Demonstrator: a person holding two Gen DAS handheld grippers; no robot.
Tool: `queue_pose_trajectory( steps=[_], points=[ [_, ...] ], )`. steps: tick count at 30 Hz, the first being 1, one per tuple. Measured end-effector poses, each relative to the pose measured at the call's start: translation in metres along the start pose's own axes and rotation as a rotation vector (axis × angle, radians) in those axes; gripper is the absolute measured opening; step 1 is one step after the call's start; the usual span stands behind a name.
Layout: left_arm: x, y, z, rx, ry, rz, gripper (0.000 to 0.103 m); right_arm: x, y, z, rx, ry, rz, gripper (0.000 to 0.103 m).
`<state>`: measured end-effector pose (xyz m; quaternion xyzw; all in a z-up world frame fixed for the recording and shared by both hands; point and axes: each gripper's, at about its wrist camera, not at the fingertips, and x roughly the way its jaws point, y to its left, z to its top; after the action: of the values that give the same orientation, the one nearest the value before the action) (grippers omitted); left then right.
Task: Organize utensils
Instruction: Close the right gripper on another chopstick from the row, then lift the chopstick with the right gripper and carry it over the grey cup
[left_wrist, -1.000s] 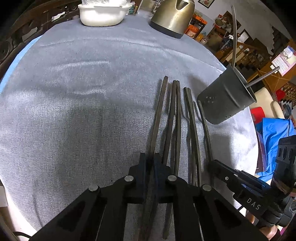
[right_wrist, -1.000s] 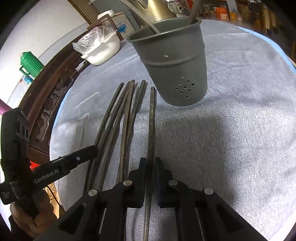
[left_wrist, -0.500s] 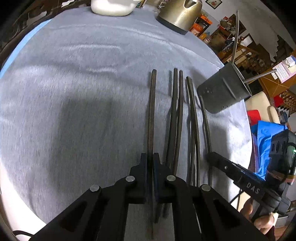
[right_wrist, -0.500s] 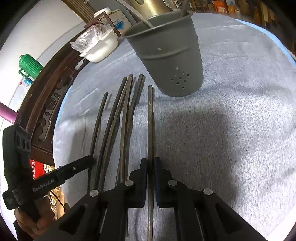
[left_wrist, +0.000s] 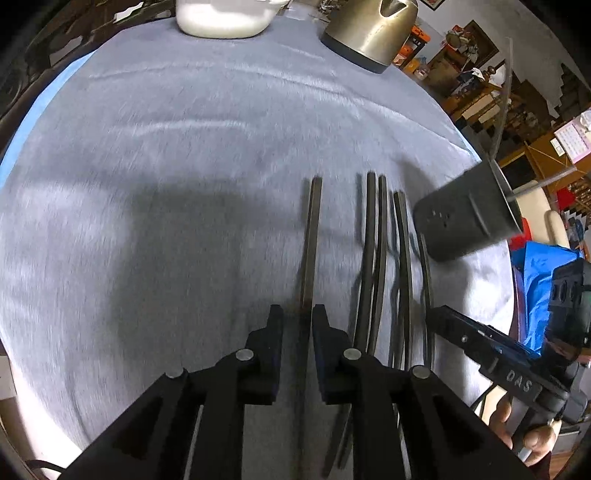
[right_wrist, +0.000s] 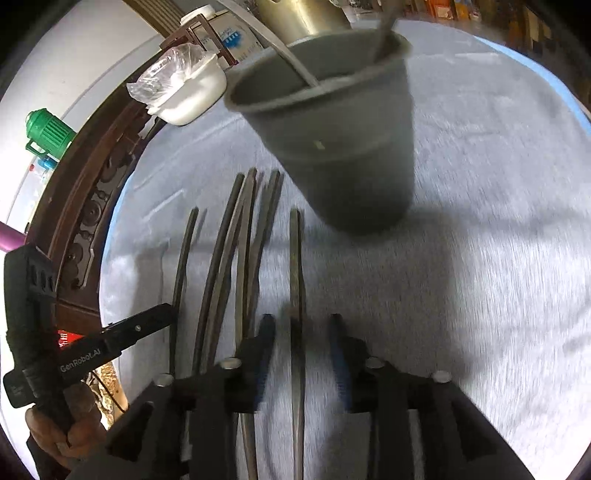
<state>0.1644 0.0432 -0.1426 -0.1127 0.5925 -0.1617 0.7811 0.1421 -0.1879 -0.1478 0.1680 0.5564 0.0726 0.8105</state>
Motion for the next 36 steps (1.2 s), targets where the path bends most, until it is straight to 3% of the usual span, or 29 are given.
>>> queue_pose_trajectory(
  steps=[3, 6, 11, 15, 22, 36],
  points=[
    [0.005, -0.005, 0.014, 0.002, 0.006, 0.003, 0.016, 0.004, 0.007, 0.005, -0.031, -0.014, -0.052, 0.042],
    [0.013, -0.011, 0.027, -0.001, 0.013, 0.001, 0.016, 0.008, 0.012, 0.009, -0.036, -0.024, -0.089, 0.036],
    [0.017, -0.015, 0.038, -0.012, 0.017, 0.005, 0.015, 0.010, 0.014, 0.012, -0.075, -0.019, -0.124, 0.011],
    [0.018, -0.016, 0.034, 0.015, 0.004, 0.039, 0.007, 0.010, 0.013, 0.012, -0.085, -0.011, -0.107, 0.007],
    [-0.001, -0.013, 0.030, 0.012, -0.048, 0.004, 0.006, -0.014, 0.005, 0.006, -0.076, -0.048, 0.021, 0.007],
    [-0.110, -0.036, 0.022, 0.060, -0.338, -0.062, 0.006, -0.094, 0.012, -0.001, -0.154, -0.274, 0.200, 0.007]
  ],
)
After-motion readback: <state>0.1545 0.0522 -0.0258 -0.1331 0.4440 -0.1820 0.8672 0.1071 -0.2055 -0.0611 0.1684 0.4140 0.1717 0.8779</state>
